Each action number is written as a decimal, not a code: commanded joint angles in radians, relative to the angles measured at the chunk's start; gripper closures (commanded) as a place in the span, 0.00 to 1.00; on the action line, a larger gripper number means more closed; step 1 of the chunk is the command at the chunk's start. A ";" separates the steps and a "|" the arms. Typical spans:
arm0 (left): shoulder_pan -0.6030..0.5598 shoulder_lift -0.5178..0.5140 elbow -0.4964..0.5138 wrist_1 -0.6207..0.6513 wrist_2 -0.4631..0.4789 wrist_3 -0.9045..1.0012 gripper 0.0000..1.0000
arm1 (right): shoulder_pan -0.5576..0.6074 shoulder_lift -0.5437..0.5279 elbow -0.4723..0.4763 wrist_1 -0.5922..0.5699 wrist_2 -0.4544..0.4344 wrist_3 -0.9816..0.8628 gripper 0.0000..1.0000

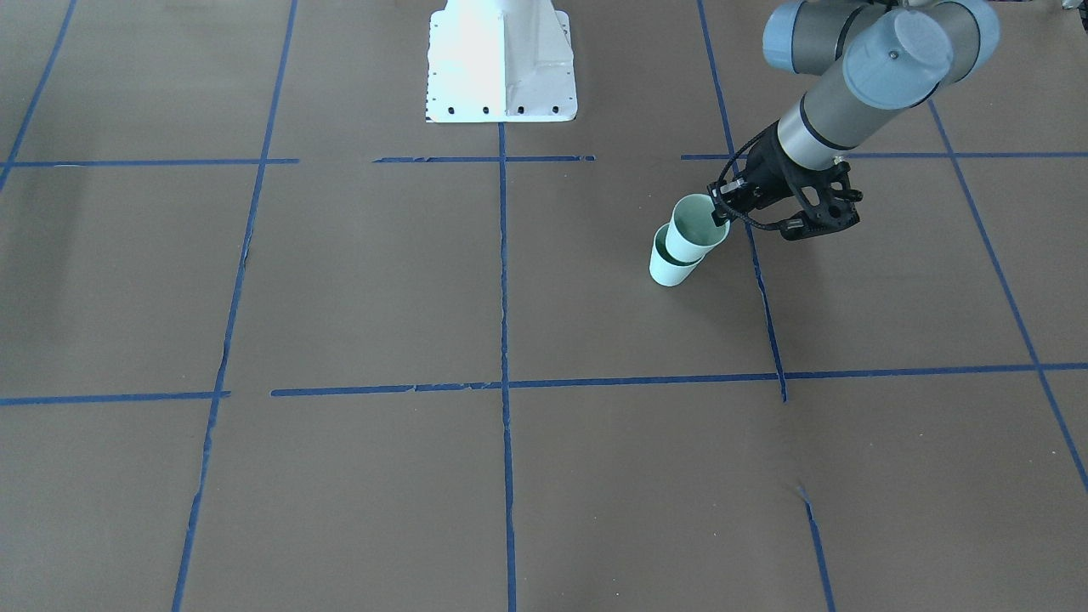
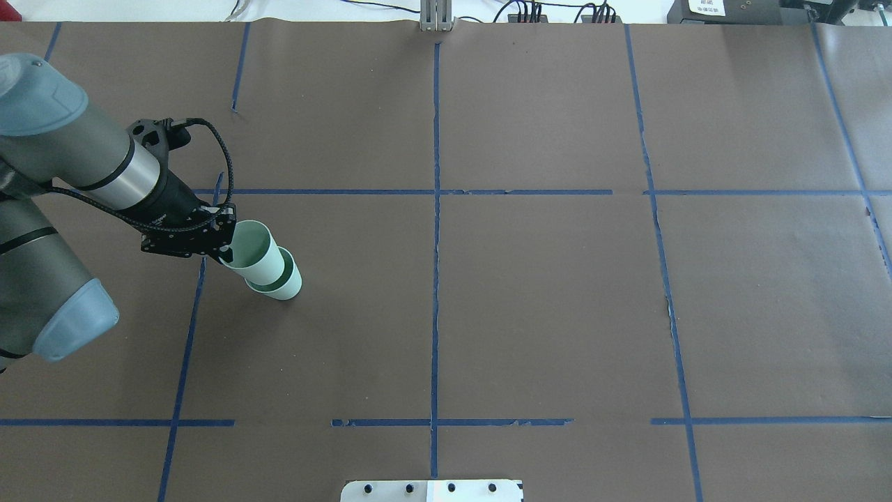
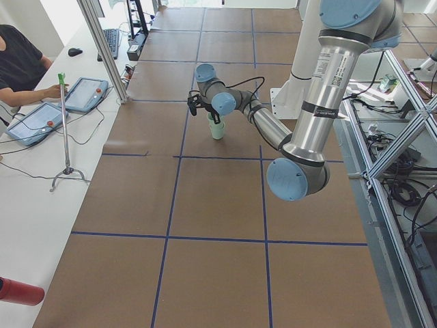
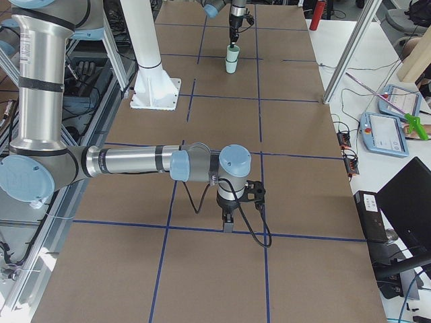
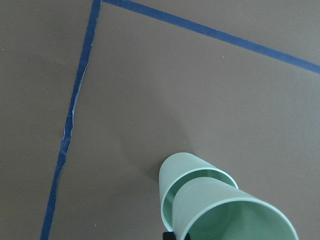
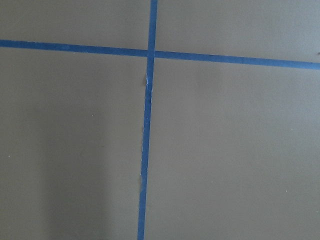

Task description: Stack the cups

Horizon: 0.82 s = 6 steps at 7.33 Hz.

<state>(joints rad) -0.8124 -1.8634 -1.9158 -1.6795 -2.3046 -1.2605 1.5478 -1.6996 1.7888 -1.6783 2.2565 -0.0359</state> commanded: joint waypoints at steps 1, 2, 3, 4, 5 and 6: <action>0.001 0.001 0.000 -0.014 0.001 0.001 0.00 | 0.000 0.000 0.000 0.000 0.000 -0.001 0.00; -0.001 0.003 -0.005 -0.014 0.001 0.003 0.00 | 0.000 0.000 0.000 -0.001 0.000 -0.001 0.00; -0.007 0.006 -0.017 -0.014 0.001 0.007 0.00 | 0.000 0.000 0.000 0.000 0.000 0.001 0.00; -0.020 0.006 -0.041 -0.012 -0.001 0.024 0.00 | 0.000 0.000 0.001 -0.001 0.000 0.001 0.00; -0.080 0.033 -0.040 -0.006 -0.002 0.153 0.00 | 0.000 0.000 0.000 0.000 0.000 -0.001 0.00; -0.097 0.067 -0.029 -0.006 0.002 0.322 0.00 | 0.000 0.000 0.000 0.000 0.000 -0.001 0.00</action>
<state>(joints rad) -0.8749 -1.8308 -1.9498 -1.6881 -2.3053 -1.1086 1.5478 -1.6997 1.7891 -1.6786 2.2565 -0.0363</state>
